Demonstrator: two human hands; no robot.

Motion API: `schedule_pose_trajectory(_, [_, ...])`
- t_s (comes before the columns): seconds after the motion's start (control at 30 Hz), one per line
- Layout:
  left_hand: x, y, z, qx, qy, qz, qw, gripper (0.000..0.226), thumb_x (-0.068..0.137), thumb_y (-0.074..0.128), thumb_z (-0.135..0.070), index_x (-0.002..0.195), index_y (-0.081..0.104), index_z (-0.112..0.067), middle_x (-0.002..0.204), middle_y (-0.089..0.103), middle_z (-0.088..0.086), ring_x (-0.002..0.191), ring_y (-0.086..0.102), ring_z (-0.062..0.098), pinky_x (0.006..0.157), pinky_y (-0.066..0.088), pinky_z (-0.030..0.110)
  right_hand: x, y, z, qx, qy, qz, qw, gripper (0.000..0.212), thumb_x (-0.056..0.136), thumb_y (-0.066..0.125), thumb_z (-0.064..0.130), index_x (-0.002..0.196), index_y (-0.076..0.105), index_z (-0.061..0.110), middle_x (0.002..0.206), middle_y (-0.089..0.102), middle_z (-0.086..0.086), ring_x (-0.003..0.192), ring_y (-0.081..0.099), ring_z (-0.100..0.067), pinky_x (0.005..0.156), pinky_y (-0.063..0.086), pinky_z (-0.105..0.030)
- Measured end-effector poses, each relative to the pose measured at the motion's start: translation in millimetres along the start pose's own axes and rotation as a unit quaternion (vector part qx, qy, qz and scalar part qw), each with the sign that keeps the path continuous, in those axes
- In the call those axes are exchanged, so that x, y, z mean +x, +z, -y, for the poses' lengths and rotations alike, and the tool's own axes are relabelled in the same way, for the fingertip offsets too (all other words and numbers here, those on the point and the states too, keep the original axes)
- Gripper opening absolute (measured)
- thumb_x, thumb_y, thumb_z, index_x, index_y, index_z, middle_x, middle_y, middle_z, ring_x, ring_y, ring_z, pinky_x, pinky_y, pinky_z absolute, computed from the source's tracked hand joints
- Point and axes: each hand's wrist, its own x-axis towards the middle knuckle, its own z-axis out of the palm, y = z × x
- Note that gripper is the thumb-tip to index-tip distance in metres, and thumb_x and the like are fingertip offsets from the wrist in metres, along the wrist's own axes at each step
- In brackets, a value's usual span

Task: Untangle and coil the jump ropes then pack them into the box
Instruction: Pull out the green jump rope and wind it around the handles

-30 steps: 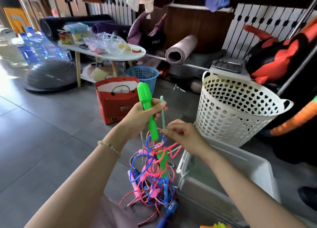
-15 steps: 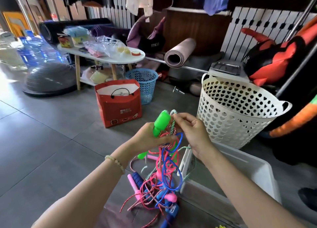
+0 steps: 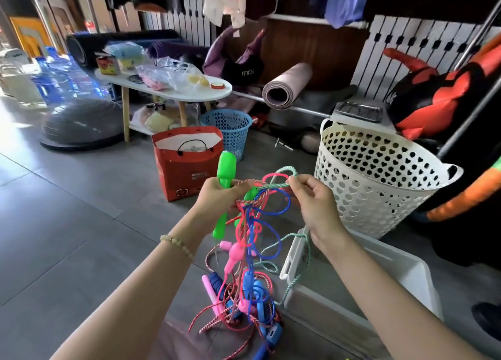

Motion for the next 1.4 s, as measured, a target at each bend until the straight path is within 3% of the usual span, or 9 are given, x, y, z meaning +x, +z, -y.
schedule_pose_trajectory(0.23, [15.6,0.8,17.0,0.041,-0.014,-0.056,0.998,0.026,0.083,0.072,-0.026,0.067,0.058,-0.011,0.058,0.047,0.006,0.047,0.042,0.015,0.045,0.039,0.022,-1.9,3.4,7.2,-0.141,-0.147,0.073,0.976,0.015,0.091,0.059,0.013,0.080,0.057,0.023,0.072,0.061,0.011,0.066,0.054,0.002,0.068,0.039,-0.013])
schedule_pose_trajectory(0.47, [19.8,-2.6,23.1,0.046,-0.053,-0.110,0.991,0.026,0.083,0.072,-0.020,0.064,0.056,-0.012,0.053,0.048,0.003,0.038,0.042,0.010,0.038,0.035,0.016,-7.6,6.6,2.3,-0.114,-0.125,0.063,0.984,0.009,0.091,0.060,0.016,0.082,0.060,0.019,0.077,0.070,0.006,0.074,0.064,-0.005,0.071,0.047,-0.019])
schedule_pose_trajectory(0.63, [12.6,-6.6,17.8,0.106,0.021,-0.029,0.994,0.011,0.085,0.070,-0.026,0.081,0.069,-0.015,0.057,0.051,0.000,0.034,0.038,0.001,0.038,0.035,0.015,-1.9,6.3,-1.9,-0.094,-0.077,0.085,0.989,0.009,0.091,0.060,0.016,0.082,0.061,0.015,0.079,0.073,-0.001,0.067,0.064,-0.008,0.070,0.050,-0.027])
schedule_pose_trajectory(0.77, [0.8,-1.6,11.6,0.069,0.080,0.079,0.991,0.010,0.083,0.073,-0.022,0.089,0.073,-0.013,0.070,0.071,0.000,0.059,0.059,0.006,0.063,0.057,0.031,2.3,5.4,-1.7,-0.111,-0.065,0.124,0.984,0.008,0.092,0.059,0.016,0.083,0.060,0.016,0.076,0.073,0.001,0.060,0.062,-0.009,0.061,0.049,-0.024])
schedule_pose_trajectory(0.87, [-8.4,7.0,8.6,0.109,0.107,0.128,0.980,0.010,0.085,0.069,-0.010,0.094,0.067,-0.009,0.053,0.061,-0.020,0.048,0.051,-0.009,0.053,0.041,0.008,3.3,7.5,2.0,-0.088,-0.063,0.141,0.984,0.012,0.094,0.055,0.013,0.083,0.056,0.019,0.084,0.074,0.000,0.059,0.060,-0.006,0.059,0.047,-0.018])
schedule_pose_trajectory(0.97, [-10.8,10.2,11.1,0.125,0.121,0.162,0.971,0.020,0.086,0.069,-0.014,0.104,0.064,-0.019,0.070,0.063,-0.021,0.055,0.052,-0.011,0.057,0.041,0.007,5.6,4.4,9.5,-0.077,-0.081,0.146,0.983,0.012,0.095,0.053,0.013,0.086,0.055,0.020,0.085,0.074,0.002,0.067,0.064,-0.012,0.068,0.053,-0.026])
schedule_pose_trajectory(1.03, [-11.0,11.3,11.8,0.161,0.097,0.158,0.969,0.009,0.088,0.066,-0.025,0.084,0.060,-0.020,0.057,0.054,-0.016,0.045,0.044,-0.004,0.048,0.037,0.012,6.8,0.9,14.4,-0.070,-0.091,0.140,0.984,0.010,0.096,0.050,0.013,0.087,0.055,0.016,0.090,0.074,0.000,0.071,0.065,-0.015,0.070,0.054,-0.027])
schedule_pose_trajectory(1.1, [-11.3,12.7,11.8,0.180,0.063,0.153,0.970,0.026,0.089,0.064,-0.032,0.072,0.052,-0.018,0.047,0.044,-0.013,0.040,0.036,0.003,0.042,0.032,0.016,7.4,-2.5,17.1,-0.068,-0.101,0.126,0.984,0.011,0.097,0.048,0.013,0.088,0.054,0.014,0.093,0.073,-0.001,0.072,0.066,-0.017,0.070,0.055,-0.028])
schedule_pose_trajectory(1.4, [-9.5,26.0,13.2,0.012,-0.025,0.040,0.999,0.022,0.097,0.050,-0.016,0.077,0.054,-0.006,0.050,0.057,0.002,0.035,0.051,0.007,0.040,0.044,0.018,8.3,-4.1,18.1,-0.049,-0.086,0.084,0.992,0.016,0.098,0.044,0.013,0.085,0.050,0.018,0.094,0.072,-0.004,0.068,0.066,-0.013,0.065,0.054,-0.023])
